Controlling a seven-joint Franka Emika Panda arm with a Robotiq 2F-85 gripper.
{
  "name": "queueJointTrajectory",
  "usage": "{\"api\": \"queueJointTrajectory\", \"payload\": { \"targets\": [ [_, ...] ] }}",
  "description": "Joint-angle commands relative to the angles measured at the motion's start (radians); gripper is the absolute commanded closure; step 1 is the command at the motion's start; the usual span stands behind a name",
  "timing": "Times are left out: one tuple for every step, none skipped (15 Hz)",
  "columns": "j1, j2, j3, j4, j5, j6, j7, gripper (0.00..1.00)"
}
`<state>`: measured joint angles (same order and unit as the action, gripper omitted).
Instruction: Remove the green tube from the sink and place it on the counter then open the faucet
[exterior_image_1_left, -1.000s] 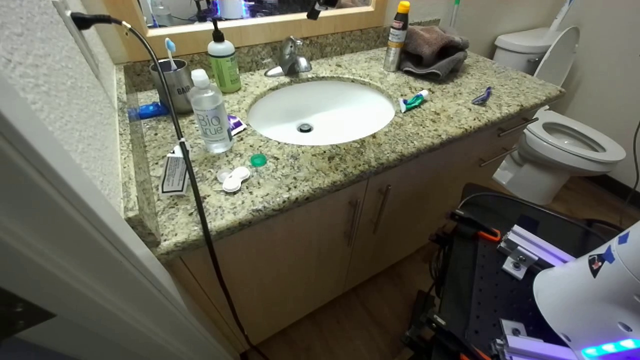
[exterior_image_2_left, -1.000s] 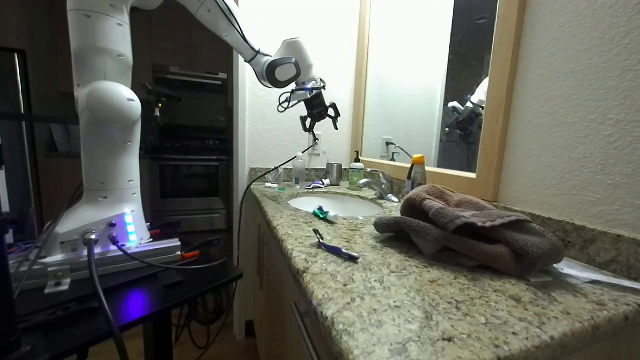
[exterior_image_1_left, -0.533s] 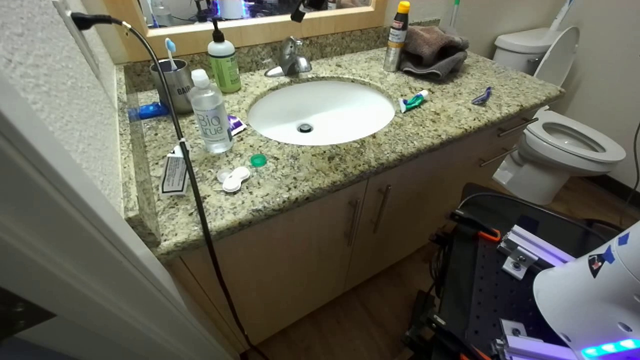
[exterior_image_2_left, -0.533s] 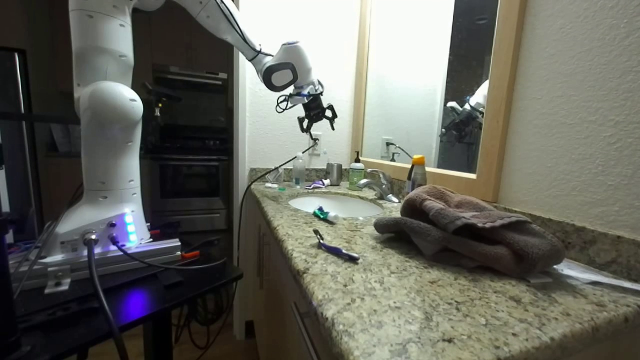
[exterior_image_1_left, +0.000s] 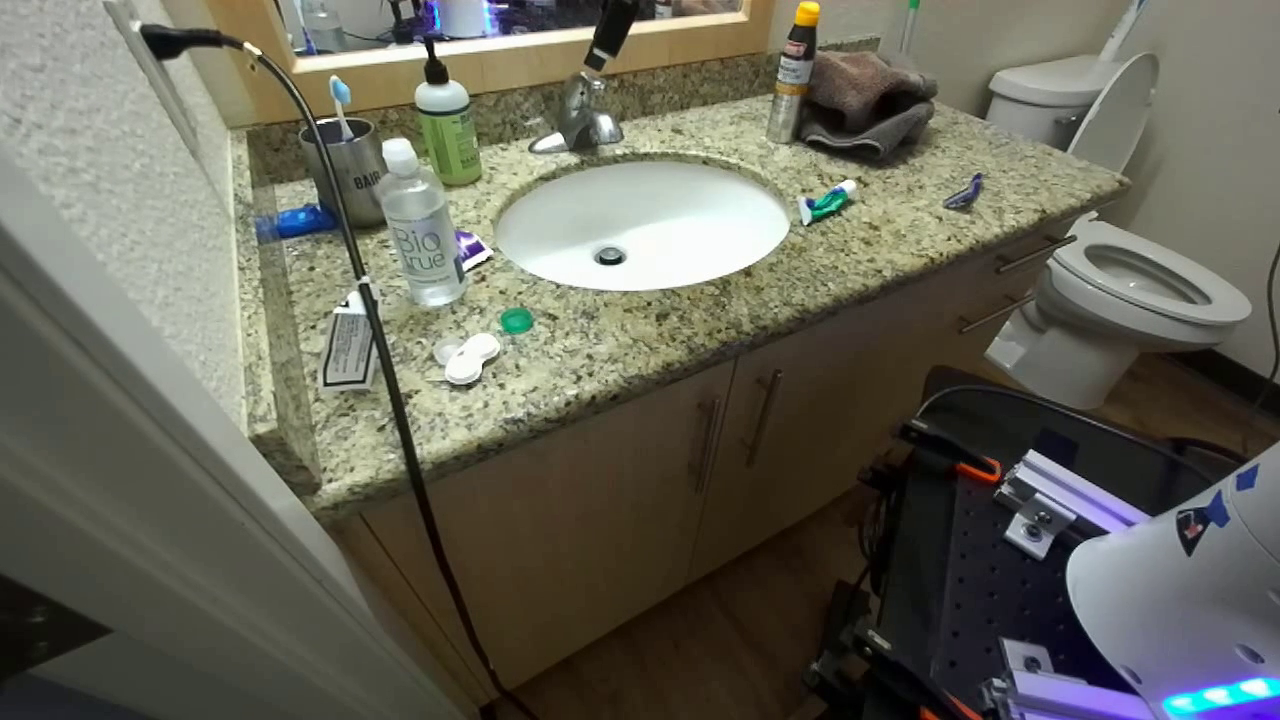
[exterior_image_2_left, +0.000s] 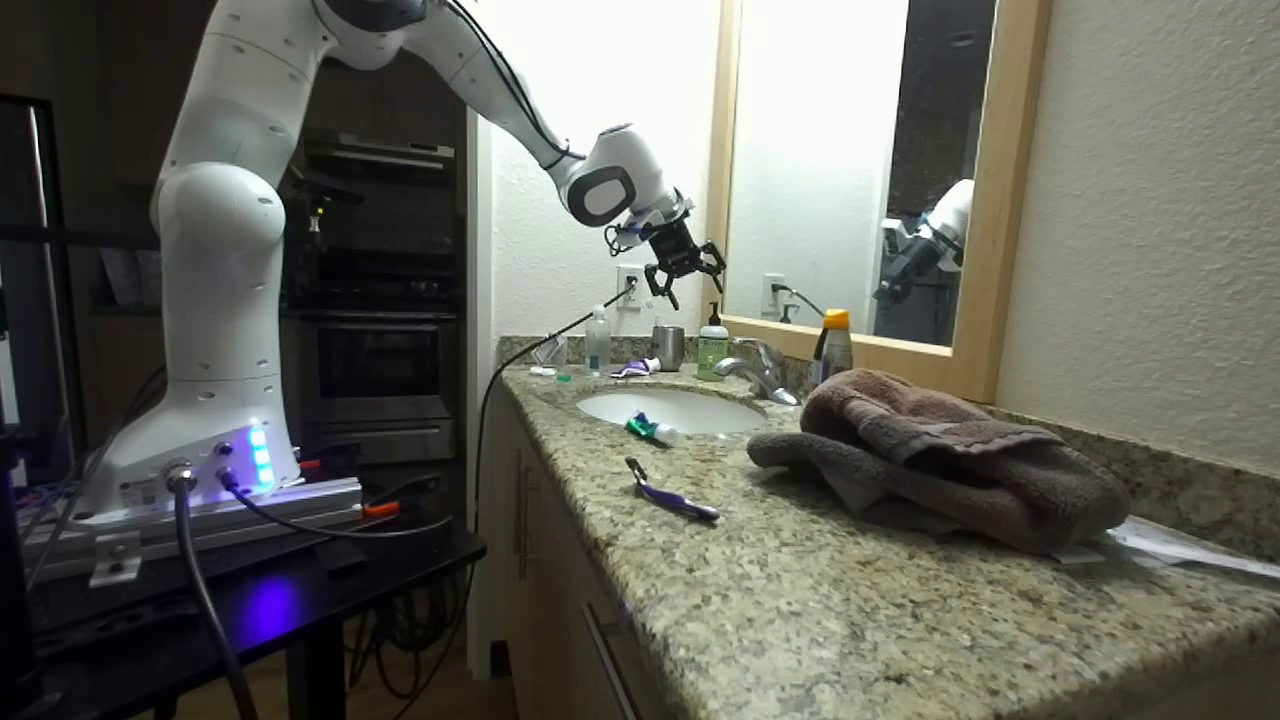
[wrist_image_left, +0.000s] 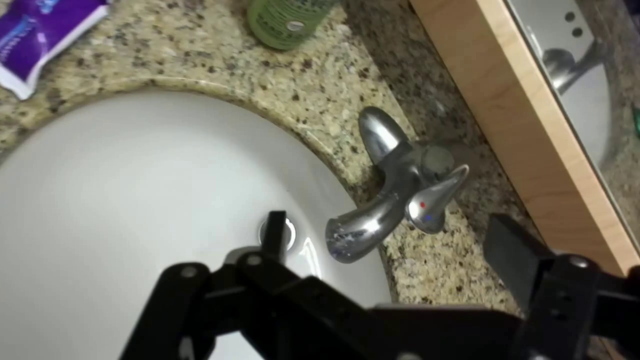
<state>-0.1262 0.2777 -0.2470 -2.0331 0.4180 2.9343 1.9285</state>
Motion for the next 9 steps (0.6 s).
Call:
{"api": "queueJointTrajectory", "payload": {
  "targets": [
    [0.026, 0.128, -0.087, 0.117, -0.011, -0.008, 0.197, 0.00],
    [-0.014, 0.065, -0.026, 0.058, -0.010, 0.001, 0.104, 0.00],
    [-0.012, 0.090, -0.042, 0.077, -0.015, 0.002, 0.145, 0.00],
    [-0.010, 0.109, -0.050, 0.091, -0.017, 0.002, 0.165, 0.00],
    [-0.008, 0.119, -0.053, 0.099, -0.018, 0.002, 0.176, 0.00],
    [-0.006, 0.122, -0.054, 0.103, -0.018, 0.002, 0.182, 0.00],
    [0.007, 0.136, -0.064, 0.106, -0.013, -0.003, 0.222, 0.00],
    [0.002, 0.149, -0.057, 0.118, 0.007, -0.018, 0.252, 0.00],
    [0.003, 0.161, -0.061, 0.124, 0.016, -0.032, 0.298, 0.00]
  ]
}}
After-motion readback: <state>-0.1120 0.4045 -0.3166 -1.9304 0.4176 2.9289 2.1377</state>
